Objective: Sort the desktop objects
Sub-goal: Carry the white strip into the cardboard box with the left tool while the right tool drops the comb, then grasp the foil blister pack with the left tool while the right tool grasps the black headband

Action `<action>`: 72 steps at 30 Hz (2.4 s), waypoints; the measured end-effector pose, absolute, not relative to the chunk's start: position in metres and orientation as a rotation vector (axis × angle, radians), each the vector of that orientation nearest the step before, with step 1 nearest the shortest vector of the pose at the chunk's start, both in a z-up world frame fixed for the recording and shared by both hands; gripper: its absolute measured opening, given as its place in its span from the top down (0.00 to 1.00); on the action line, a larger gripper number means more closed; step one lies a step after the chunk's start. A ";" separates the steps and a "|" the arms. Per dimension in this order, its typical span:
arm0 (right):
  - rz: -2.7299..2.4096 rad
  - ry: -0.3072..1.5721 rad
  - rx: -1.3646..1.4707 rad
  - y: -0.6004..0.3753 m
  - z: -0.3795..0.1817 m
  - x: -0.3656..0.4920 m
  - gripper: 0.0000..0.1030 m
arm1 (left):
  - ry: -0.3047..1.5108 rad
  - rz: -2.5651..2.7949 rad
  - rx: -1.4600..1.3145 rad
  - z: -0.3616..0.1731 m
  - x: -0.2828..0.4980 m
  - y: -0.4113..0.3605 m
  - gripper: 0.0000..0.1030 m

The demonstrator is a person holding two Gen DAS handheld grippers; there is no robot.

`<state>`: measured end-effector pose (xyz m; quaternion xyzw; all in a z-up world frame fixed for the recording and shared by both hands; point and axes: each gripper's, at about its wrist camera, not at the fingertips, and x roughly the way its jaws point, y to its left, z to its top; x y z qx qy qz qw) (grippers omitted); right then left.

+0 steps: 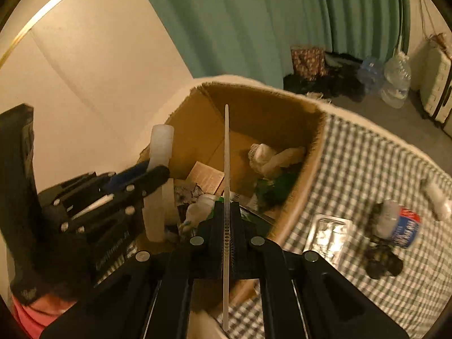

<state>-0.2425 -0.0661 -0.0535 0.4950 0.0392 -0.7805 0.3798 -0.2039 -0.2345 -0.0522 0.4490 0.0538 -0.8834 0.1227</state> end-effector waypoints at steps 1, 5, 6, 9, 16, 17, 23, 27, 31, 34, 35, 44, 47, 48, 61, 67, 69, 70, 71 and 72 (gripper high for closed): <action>-1.995 0.097 1.277 -0.072 -0.059 -0.245 0.96 | 0.168 -2.572 1.330 -0.057 -0.206 -0.238 0.88; -2.023 0.088 1.302 -0.084 -0.065 -0.254 0.81 | 0.135 -2.531 1.333 -0.061 -0.206 -0.241 0.62; -2.030 0.070 1.304 -0.083 -0.064 -0.257 0.69 | 0.131 -2.521 1.332 -0.061 -0.205 -0.241 0.39; -2.104 -0.001 1.276 -0.072 -0.056 -0.262 0.36 | 0.110 -2.508 1.266 -0.053 -0.199 -0.241 0.19; -2.252 -0.110 1.174 -0.011 -0.014 -0.255 0.35 | 0.103 -2.527 1.173 -0.018 -0.181 -0.222 0.11; -2.279 -0.126 1.154 0.001 -0.006 -0.253 0.35 | 0.105 -2.538 1.156 -0.011 -0.178 -0.216 0.08; -2.454 -0.122 1.018 0.077 0.046 -0.224 0.31 | 0.107 -2.660 1.001 0.035 -0.157 -0.166 0.00; -2.550 -0.147 0.952 0.128 0.062 -0.200 0.22 | 0.089 -2.722 0.977 0.037 -0.150 -0.116 0.00; -2.614 -0.144 0.957 0.173 0.053 -0.177 0.19 | 0.073 -2.776 1.017 0.012 -0.147 -0.069 0.00; -2.623 -0.179 0.979 0.201 0.035 -0.164 0.12 | 0.084 -2.763 1.083 -0.014 -0.149 -0.045 0.00; -2.623 -0.191 1.001 0.211 0.026 -0.161 0.12 | 0.084 -2.755 1.116 -0.027 -0.151 -0.035 0.00; -2.600 -0.179 1.306 0.256 -0.084 -0.169 0.11 | -0.079 -2.727 1.252 -0.100 -0.172 0.012 0.00; -2.564 -0.241 1.413 0.261 -0.117 -0.179 0.11 | -0.087 -2.698 1.301 -0.126 -0.186 0.012 0.00; -2.552 -0.252 1.438 0.262 -0.126 -0.181 0.11 | -0.083 -2.689 1.312 -0.133 -0.188 0.010 0.00; -2.476 -0.230 1.571 0.254 -0.179 -0.219 0.11 | 0.038 -2.519 1.466 -0.215 -0.263 -0.026 0.00; -2.486 -0.170 1.533 0.243 -0.178 -0.235 0.11 | 0.056 -2.530 1.509 -0.232 -0.283 -0.030 0.00; -2.478 -0.151 1.505 0.234 -0.177 -0.242 0.11 | 0.114 -2.569 1.504 -0.232 -0.283 -0.033 0.10; -2.479 -0.129 1.493 0.229 -0.177 -0.247 0.11 | 0.144 -2.575 1.511 -0.232 -0.283 -0.036 0.13; -2.481 -0.106 1.482 0.224 -0.177 -0.249 0.11 | 0.179 -2.574 1.509 -0.231 -0.282 -0.041 0.21; -2.482 -0.079 1.464 0.219 -0.175 -0.250 0.11 | 0.209 -2.574 1.500 -0.229 -0.281 -0.047 0.32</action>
